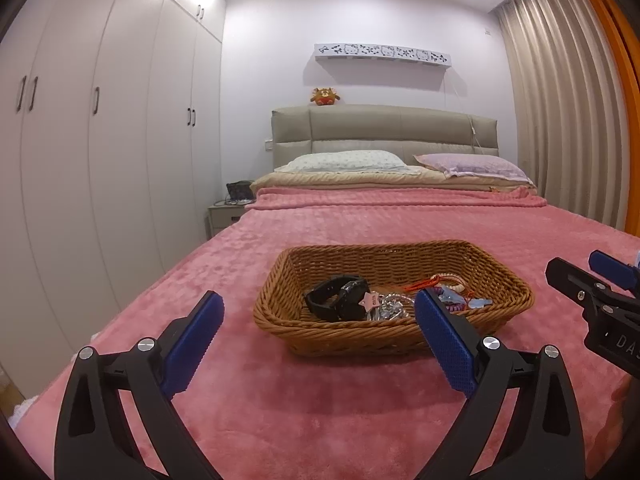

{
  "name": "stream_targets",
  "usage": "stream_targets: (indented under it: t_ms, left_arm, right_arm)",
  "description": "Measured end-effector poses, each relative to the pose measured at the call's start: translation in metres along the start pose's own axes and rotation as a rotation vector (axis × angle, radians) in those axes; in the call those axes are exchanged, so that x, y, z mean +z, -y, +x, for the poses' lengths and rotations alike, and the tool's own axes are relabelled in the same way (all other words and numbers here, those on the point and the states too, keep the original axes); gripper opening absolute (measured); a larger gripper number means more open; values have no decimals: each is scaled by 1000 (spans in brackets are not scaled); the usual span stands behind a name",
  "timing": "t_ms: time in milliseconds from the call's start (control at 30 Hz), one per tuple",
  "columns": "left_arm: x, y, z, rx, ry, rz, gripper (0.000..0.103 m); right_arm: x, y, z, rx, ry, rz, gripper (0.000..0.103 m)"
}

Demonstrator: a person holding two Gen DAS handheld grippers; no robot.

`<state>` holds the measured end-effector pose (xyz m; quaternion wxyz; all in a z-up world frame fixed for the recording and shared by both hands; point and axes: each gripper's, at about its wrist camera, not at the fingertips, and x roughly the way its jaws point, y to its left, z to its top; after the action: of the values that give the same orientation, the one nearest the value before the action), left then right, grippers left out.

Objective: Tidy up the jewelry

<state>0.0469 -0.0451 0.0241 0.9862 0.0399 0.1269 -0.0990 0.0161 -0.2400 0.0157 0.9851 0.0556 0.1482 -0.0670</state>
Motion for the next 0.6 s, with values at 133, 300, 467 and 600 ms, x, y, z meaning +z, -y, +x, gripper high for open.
stream_targets:
  t_ms: [133,300,467,600]
  left_arm:
    - [0,4,-2,5,7,21,94]
    - [0,5,-3,5,8,21,94]
    - [-1,7,-4,10,4,18,94]
    - [0,6,-3,11,1,12,94]
  right_arm:
    - [0,0,0,0,-1,0,79]
    - [-1,1,1,3,-4,0,79]
    - [-1,0,2,2,-9,1,79]
    - [-1,0,2,2,-12,-3,81]
